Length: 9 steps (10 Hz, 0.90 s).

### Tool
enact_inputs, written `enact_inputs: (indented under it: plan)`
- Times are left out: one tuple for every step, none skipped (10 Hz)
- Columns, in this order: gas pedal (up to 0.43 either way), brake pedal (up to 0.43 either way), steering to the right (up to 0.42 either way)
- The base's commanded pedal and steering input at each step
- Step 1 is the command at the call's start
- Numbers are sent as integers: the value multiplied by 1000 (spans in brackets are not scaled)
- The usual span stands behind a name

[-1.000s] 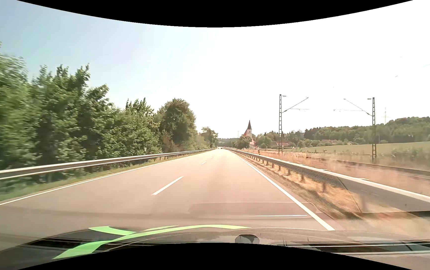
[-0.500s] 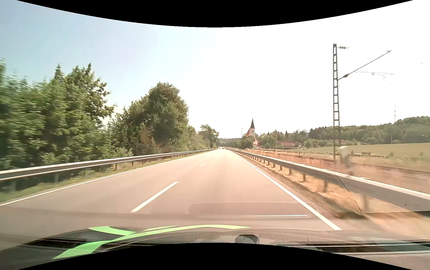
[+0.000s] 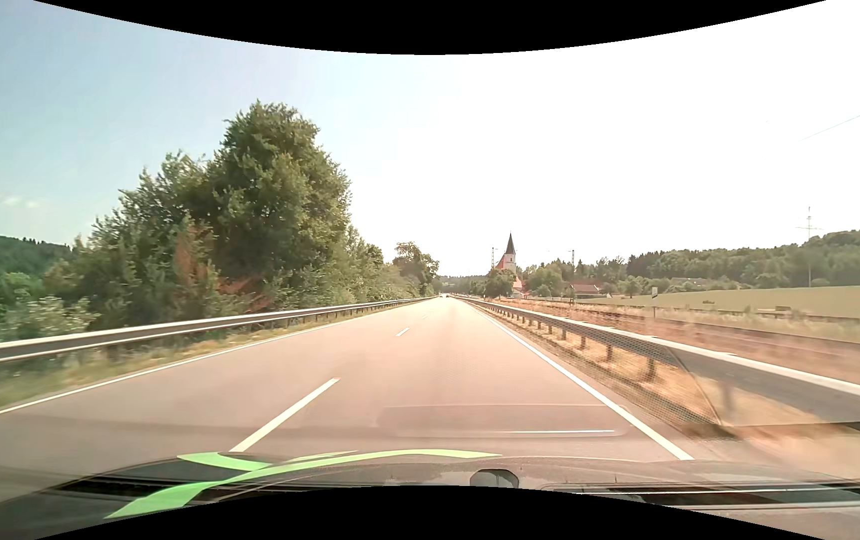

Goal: Follow the waypoints while adhering to traffic rules and regulations

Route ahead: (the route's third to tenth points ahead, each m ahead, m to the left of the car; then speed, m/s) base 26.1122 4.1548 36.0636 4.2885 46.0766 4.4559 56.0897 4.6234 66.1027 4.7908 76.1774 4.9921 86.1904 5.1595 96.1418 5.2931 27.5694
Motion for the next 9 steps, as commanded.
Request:
enact_inputs:
  plan:
    - [197, 0, -3]
    - [197, 0, -3]
    - [189, 0, -3]
    - [189, 0, -3]
    - [189, 0, -3]
    - [189, 0, -3]
    - [189, 0, -3]
    - [189, 0, -3]
    - [189, 0, -3]
